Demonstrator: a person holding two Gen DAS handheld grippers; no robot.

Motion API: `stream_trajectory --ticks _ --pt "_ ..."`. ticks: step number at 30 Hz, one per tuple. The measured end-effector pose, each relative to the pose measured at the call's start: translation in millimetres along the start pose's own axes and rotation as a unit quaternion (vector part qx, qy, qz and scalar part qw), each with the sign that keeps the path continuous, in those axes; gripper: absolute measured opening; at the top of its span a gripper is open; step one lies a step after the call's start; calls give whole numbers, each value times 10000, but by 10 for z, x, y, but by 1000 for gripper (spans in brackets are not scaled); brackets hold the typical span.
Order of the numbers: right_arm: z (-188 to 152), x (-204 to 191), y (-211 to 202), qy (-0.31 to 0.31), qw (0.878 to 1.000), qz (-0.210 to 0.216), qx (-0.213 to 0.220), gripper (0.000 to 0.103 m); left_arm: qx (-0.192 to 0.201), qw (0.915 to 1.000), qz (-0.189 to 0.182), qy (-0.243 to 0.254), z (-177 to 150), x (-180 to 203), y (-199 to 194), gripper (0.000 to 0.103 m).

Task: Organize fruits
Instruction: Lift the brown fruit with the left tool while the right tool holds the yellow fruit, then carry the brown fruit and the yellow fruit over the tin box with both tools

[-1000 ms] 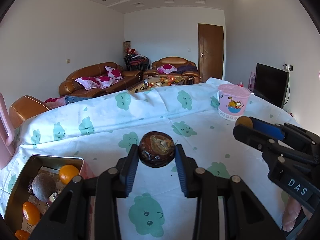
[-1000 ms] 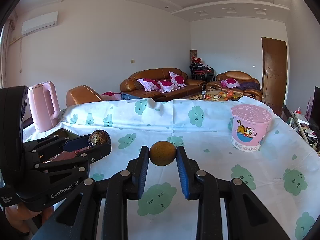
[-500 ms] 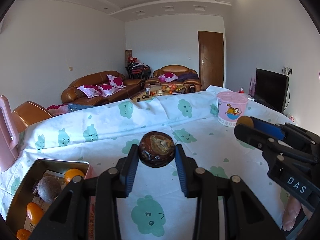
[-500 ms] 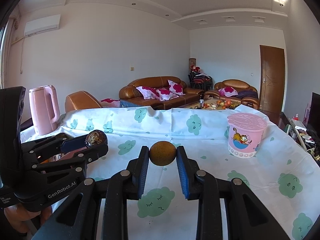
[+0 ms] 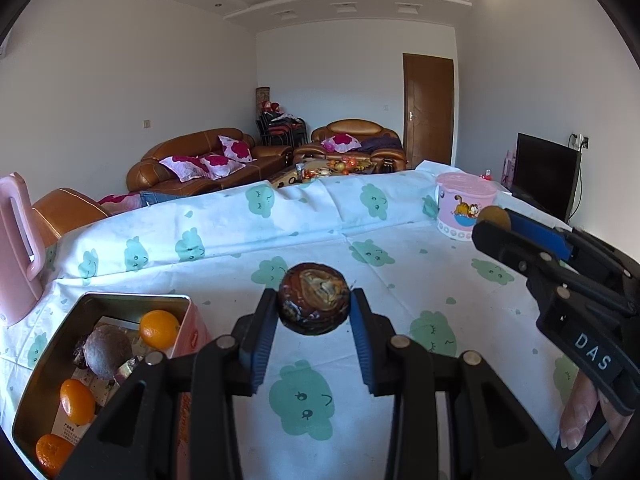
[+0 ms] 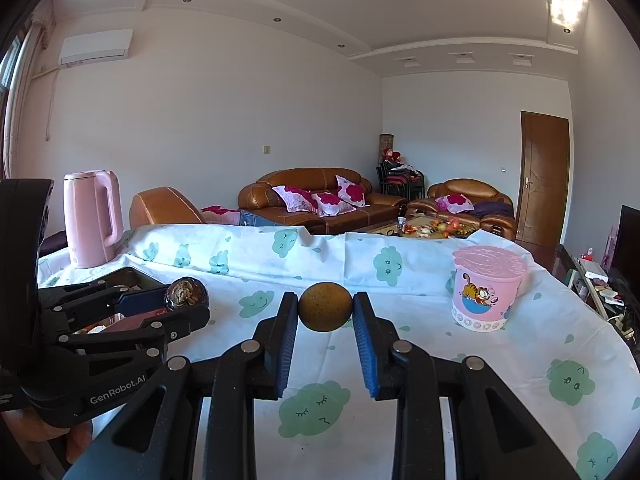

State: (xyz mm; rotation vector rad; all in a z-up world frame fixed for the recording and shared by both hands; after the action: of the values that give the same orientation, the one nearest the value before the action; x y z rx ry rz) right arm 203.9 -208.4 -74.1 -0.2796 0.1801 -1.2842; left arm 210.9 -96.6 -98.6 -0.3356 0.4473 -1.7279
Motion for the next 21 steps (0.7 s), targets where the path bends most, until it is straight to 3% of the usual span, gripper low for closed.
stream_trajectory --ticks 8,21 --pt "-19 -123 -41 130 9997 196 -93 30 32 9999 48 -106 -35 -152 -212 38" --pt "127 -752 -130 -70 9971 760 -61 30 3 9989 385 -257 -114 -539 -444 38"
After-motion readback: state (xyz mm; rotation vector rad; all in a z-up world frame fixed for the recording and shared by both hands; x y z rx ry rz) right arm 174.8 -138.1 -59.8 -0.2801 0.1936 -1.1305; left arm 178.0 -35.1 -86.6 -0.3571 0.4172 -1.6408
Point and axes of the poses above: each gripper's, at about its wrist camera, not at the fingertips, and y roughly the way its jaws point, x to its right, z to its top, the point moved 10 cm from there along y, roughly the way its jaws point
